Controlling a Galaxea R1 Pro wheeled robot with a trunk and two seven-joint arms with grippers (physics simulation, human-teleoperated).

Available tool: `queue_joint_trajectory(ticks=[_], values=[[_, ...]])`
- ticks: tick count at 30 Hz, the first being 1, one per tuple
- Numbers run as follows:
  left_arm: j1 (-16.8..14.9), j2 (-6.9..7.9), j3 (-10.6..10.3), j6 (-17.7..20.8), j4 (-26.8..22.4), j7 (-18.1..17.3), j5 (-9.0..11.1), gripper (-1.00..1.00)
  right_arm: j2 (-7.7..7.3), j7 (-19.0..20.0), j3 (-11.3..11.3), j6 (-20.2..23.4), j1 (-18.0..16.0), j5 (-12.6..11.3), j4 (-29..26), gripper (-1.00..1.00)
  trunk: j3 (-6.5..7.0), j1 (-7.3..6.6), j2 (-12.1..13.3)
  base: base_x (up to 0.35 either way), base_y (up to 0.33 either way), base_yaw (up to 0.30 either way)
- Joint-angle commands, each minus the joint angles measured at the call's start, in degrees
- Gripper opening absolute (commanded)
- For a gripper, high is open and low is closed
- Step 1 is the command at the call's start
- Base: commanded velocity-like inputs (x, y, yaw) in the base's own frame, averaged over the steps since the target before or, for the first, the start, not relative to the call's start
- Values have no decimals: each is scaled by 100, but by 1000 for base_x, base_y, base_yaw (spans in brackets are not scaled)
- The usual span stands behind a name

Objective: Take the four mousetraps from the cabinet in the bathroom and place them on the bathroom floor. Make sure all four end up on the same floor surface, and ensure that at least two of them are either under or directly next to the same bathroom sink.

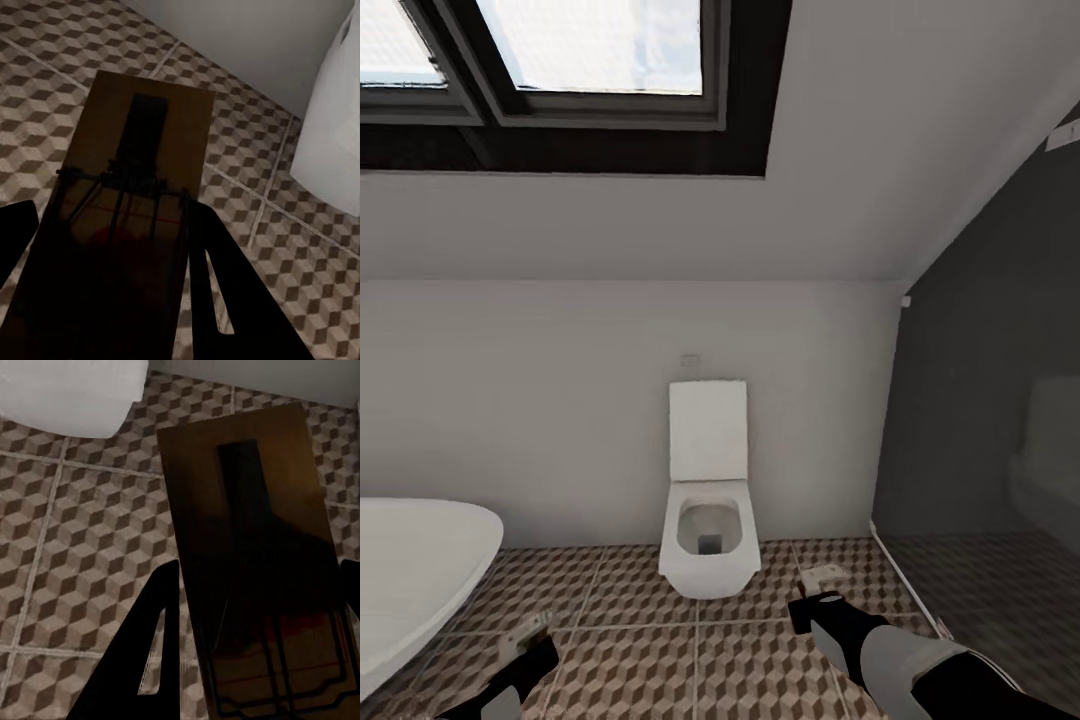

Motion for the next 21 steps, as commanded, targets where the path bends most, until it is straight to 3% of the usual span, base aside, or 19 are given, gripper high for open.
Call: queue_joint_trajectory(ticks=[1, 12, 21], values=[[-5, 1, -47, -19, 9, -24, 52, -100, 3, -6, 49, 7, -8, -63, 9, -100, -7, 0, -4, 0, 0, 275], [-5, -5, -48, -25, 9, -24, 44, -100, -5, -6, 44, 7, -8, -63, 9, -100, -7, 0, -4, 0, 0, 269], [-5, -18, -55, -28, 7, -29, 17, -100, -5, -6, 43, 7, -8, -65, 9, -100, -7, 0, -4, 24, -1, 58]])
